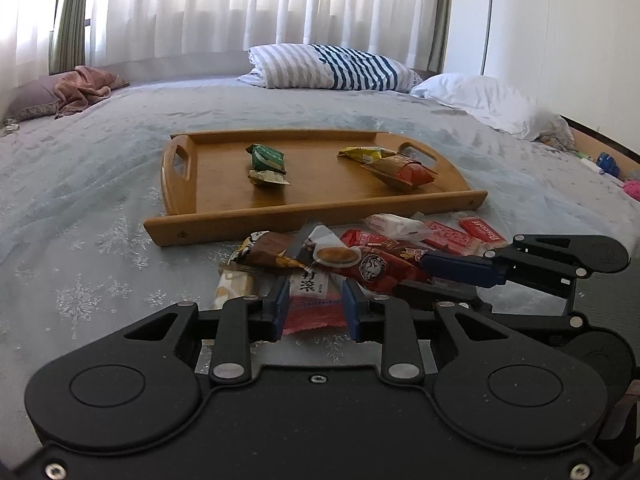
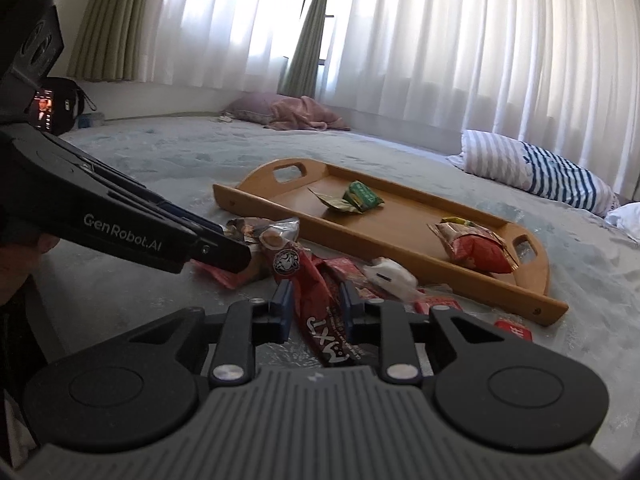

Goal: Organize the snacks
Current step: 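Grasp the red-white candy packet with the left gripper while the right gripper grasps the red stick bar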

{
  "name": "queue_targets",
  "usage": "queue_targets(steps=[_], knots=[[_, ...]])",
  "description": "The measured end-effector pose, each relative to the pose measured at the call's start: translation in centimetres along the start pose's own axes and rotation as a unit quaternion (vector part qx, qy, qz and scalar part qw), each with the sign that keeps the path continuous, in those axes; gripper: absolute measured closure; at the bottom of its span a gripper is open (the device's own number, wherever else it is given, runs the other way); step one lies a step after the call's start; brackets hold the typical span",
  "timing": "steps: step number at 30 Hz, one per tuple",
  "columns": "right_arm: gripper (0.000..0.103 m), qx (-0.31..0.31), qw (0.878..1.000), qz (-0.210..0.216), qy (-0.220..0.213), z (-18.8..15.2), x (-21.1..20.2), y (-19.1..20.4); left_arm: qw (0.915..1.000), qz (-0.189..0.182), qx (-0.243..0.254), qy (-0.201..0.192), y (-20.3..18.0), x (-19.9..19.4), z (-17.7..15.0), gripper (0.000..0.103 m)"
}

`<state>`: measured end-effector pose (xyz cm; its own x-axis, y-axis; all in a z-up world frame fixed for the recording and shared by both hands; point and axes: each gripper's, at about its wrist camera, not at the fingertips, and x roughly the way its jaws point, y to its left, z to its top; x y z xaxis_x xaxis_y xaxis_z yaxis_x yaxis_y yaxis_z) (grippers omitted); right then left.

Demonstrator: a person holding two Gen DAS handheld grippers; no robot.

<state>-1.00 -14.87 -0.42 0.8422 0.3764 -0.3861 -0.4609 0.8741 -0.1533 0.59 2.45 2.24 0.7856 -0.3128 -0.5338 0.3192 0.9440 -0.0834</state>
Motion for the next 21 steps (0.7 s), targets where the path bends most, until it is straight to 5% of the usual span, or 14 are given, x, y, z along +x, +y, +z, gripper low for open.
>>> queue_targets(steps=[11,15,21], knots=[[0.061,-0.002,1.0,0.019,0.017,0.3,2.7,-0.3,0.9999,0.006,-0.012,0.0,0.3,1.7,0.4,0.065],[0.077,0.038,0.999,0.008,0.017,0.5,2.5,-1.2,0.9997,0.012,-0.018,-0.007,0.2,1.8,0.3,0.063],[0.077,0.078,0.997,-0.005,0.019,0.6,0.9,-2.2,0.9995,0.029,0.008,-0.013,-0.3,1.4,0.1,0.062]])
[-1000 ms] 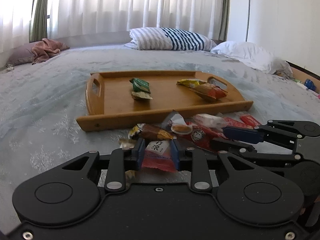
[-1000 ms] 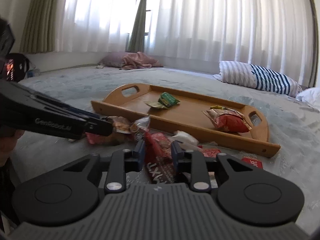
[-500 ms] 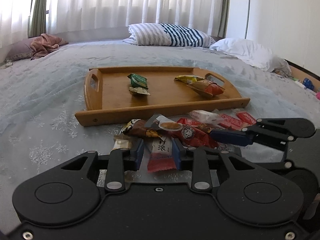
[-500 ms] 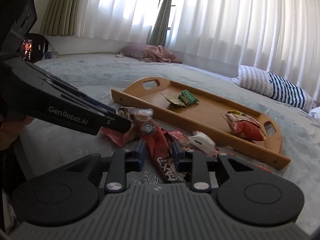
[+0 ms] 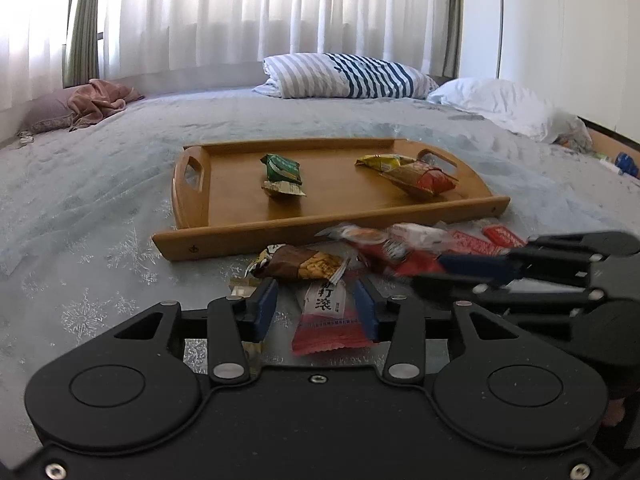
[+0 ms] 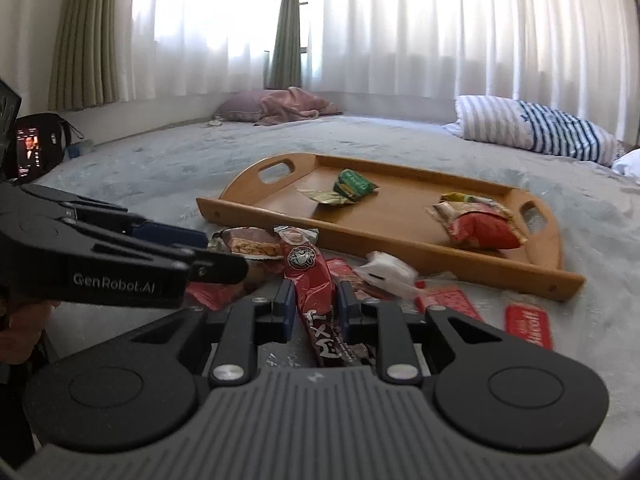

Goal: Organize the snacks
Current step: 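Grasp the red-white candy packet with the left gripper while the right gripper grasps the red stick bar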

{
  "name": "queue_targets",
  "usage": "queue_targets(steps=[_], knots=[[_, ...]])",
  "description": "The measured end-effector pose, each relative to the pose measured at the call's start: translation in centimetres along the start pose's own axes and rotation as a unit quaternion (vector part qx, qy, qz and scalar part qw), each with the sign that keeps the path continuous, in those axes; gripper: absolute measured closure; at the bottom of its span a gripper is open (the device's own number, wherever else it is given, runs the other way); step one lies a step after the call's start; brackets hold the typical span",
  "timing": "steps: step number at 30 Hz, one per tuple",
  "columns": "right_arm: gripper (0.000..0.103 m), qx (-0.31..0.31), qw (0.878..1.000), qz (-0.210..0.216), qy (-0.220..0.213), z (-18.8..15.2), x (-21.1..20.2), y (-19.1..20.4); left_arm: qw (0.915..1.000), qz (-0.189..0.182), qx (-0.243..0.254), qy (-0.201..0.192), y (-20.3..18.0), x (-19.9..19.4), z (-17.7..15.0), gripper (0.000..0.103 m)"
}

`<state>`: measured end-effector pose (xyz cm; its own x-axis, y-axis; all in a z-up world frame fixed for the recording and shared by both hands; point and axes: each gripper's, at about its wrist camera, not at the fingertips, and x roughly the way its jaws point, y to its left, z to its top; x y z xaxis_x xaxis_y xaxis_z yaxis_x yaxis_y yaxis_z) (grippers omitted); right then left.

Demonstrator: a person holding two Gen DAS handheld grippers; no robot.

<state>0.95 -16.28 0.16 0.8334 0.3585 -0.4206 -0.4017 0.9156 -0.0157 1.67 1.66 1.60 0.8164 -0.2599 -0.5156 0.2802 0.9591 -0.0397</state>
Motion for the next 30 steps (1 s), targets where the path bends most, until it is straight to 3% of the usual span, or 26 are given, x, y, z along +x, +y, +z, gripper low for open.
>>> queue_targets(steps=[8,9,13,15,19,21,30], knots=[[0.078,0.023,0.999,-0.038,-0.028,0.1,-2.8,-0.1,0.9977,-0.018,-0.063,0.018,0.5,1.0,-0.1,0.062],[0.084,0.02,0.998,-0.045,-0.033,0.2,-3.1,0.0,0.9976,-0.018,-0.063,0.021,0.4,1.2,-0.2,0.062],[0.083,0.008,0.998,-0.053,-0.028,0.5,-3.0,-0.1,0.9984,-0.004,-0.051,0.022,-0.1,2.0,-0.3,0.063],[0.077,0.011,0.999,-0.039,-0.018,0.3,-2.7,-0.2,0.9985,-0.001,-0.05,0.022,-0.3,2.1,-0.3,0.063],[0.053,0.005,1.0,-0.003,0.004,-0.2,-2.3,0.0,0.9988,0.001,-0.044,0.019,-0.5,2.0,-0.2,0.068],[0.047,0.001,1.0,0.005,0.008,-0.6,-2.0,0.3,0.9986,0.0,-0.05,0.02,-0.3,1.9,-0.2,0.069],[0.046,0.018,0.999,-0.006,0.031,-0.9,-0.3,0.4,0.9991,0.002,-0.033,0.026,-0.5,1.2,-0.6,0.071]])
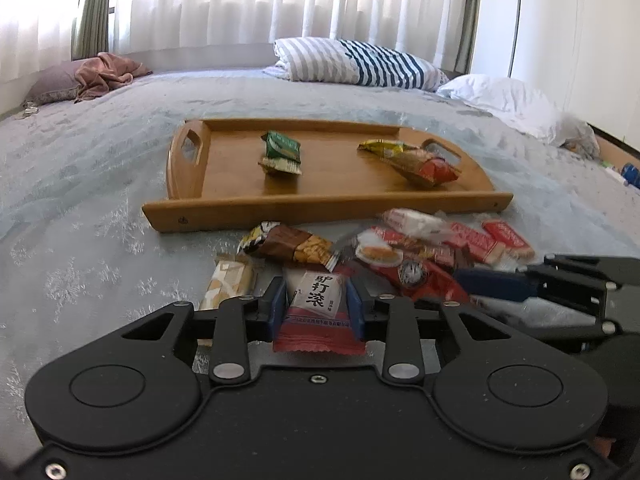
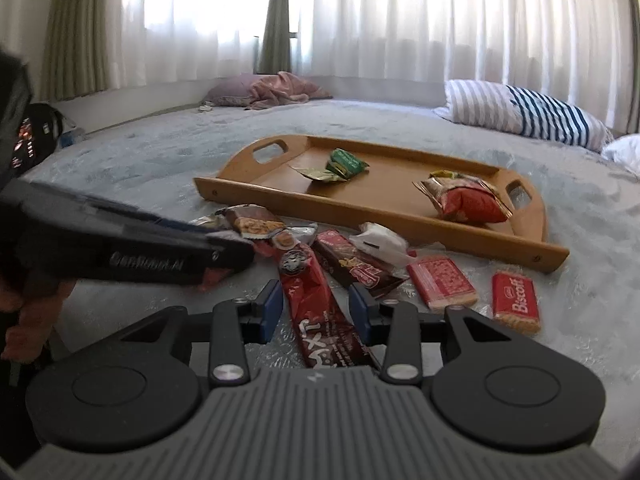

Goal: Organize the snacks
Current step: 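Grasp the red-white candy packet with the left gripper while the right gripper grasps the red stick bar, then lift the candy packet and red stick bar and carry both over the tray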

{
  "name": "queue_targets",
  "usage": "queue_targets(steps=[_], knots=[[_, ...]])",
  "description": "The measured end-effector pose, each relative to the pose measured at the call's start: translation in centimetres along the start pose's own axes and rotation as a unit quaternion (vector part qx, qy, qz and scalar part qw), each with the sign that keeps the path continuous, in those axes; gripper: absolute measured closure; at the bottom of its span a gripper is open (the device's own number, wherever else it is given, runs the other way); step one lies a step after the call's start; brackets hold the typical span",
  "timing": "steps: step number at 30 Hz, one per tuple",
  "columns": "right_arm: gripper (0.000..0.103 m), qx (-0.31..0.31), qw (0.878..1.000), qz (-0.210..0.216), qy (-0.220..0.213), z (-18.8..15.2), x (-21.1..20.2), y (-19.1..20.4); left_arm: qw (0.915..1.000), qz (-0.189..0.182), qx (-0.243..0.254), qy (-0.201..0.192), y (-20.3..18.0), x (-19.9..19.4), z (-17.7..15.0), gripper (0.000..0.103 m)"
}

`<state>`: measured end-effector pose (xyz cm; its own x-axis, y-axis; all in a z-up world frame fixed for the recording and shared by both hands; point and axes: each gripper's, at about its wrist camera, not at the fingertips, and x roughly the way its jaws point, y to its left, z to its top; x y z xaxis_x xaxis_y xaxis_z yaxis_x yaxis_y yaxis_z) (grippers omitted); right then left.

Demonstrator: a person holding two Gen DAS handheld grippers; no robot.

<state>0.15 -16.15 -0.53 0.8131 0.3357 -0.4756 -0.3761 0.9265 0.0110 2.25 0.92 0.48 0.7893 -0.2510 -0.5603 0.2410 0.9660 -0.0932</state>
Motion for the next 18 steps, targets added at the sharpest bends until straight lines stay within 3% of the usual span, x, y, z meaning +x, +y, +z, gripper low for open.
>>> queue_targets(steps=[3,5,10,18], knots=[[0.048,0.004,1.0,-0.001,0.002,-0.1,0.5,0.0,0.9999,0.005,0.009,0.0,-0.2,0.2,-0.2,0.069],[0.061,0.0,1.0,-0.004,0.001,-0.1,0.6,0.2,0.9999,0.005,0.009,0.003,-0.4,0.4,-0.1,0.069],[0.073,0.004,1.0,-0.012,-0.015,0.0,-0.4,0.6,1.0,-0.003,0.0,0.008,-0.3,0.2,0.3,0.072],[0.076,0.007,0.998,-0.036,-0.041,1.2,-2.0,0.3,0.9996,-0.018,0.01,-0.018,-1.4,-2.1,0.8,0.074]])
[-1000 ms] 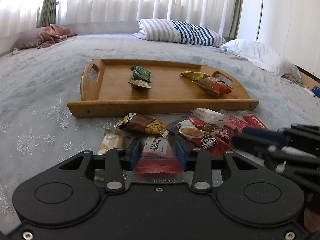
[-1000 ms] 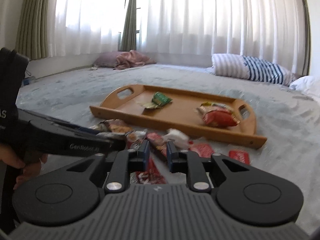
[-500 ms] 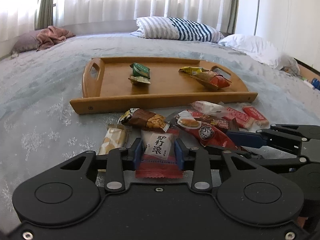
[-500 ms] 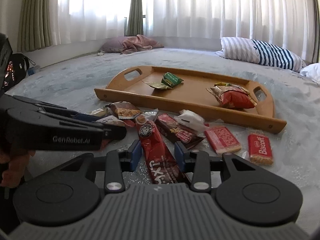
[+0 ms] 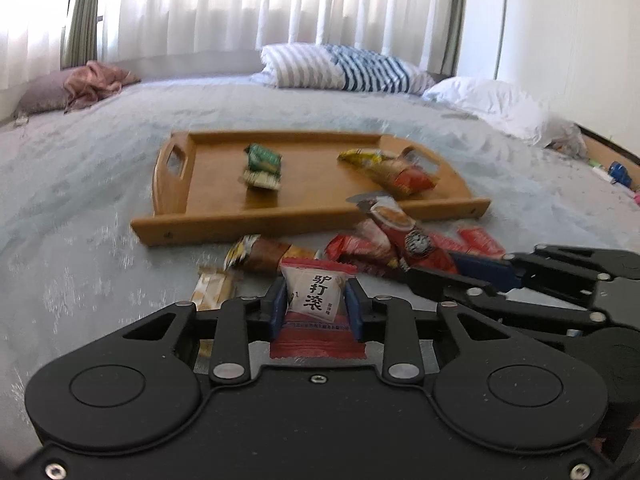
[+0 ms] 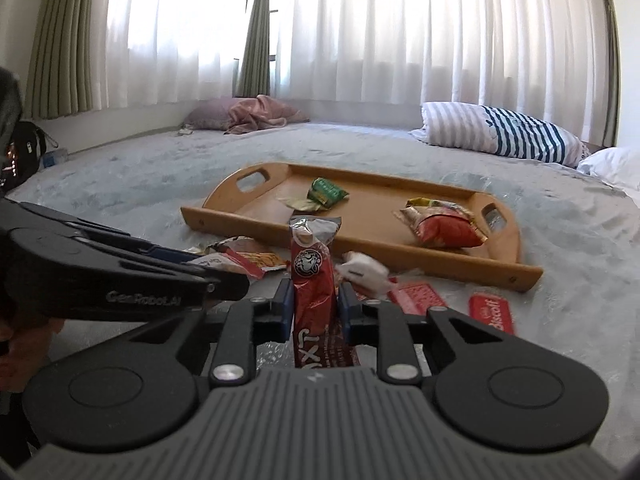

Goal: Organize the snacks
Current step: 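Lift the candy packet and red stick bar and carry both over the tray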

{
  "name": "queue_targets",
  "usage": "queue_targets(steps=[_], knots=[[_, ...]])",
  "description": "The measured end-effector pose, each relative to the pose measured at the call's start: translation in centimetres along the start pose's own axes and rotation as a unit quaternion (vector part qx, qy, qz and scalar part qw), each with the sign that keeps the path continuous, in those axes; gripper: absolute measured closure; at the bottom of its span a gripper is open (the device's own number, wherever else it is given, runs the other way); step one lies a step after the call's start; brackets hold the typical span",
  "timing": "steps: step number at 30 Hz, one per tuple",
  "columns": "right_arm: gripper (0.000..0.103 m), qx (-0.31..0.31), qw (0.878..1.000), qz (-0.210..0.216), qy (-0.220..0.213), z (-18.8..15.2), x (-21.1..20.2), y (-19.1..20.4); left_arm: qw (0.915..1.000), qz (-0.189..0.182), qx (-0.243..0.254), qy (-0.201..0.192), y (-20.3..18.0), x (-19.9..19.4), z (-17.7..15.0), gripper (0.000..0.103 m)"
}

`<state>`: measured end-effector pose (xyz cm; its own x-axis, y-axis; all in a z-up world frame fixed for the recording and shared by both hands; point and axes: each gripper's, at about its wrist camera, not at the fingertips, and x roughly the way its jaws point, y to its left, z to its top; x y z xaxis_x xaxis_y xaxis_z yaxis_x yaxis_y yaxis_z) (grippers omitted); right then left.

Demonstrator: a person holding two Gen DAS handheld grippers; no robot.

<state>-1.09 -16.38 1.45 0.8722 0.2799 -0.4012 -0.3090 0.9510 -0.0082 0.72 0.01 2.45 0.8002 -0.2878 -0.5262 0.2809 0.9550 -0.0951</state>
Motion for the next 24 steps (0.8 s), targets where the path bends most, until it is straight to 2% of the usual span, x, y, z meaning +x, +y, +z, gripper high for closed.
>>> queue_targets(steps=[6,12,24], knots=[[0.076,0.032,0.999,-0.005,-0.009,1.6,-0.4,-1.2,0.9994,-0.003,0.006,-0.035,-0.6,-1.3,1.8,0.074],[0.077,0.122,0.992,0.011,0.01,3.8,0.6,-4.2,0.9988,0.013,0.0,-0.046,0.2,-0.8,4.4,0.074],[0.076,0.163,0.986,-0.03,0.007,9.1,5.2,-7.9,0.9973,0.035,-0.035,-0.055,4.1,2.3,9.8,0.074]])
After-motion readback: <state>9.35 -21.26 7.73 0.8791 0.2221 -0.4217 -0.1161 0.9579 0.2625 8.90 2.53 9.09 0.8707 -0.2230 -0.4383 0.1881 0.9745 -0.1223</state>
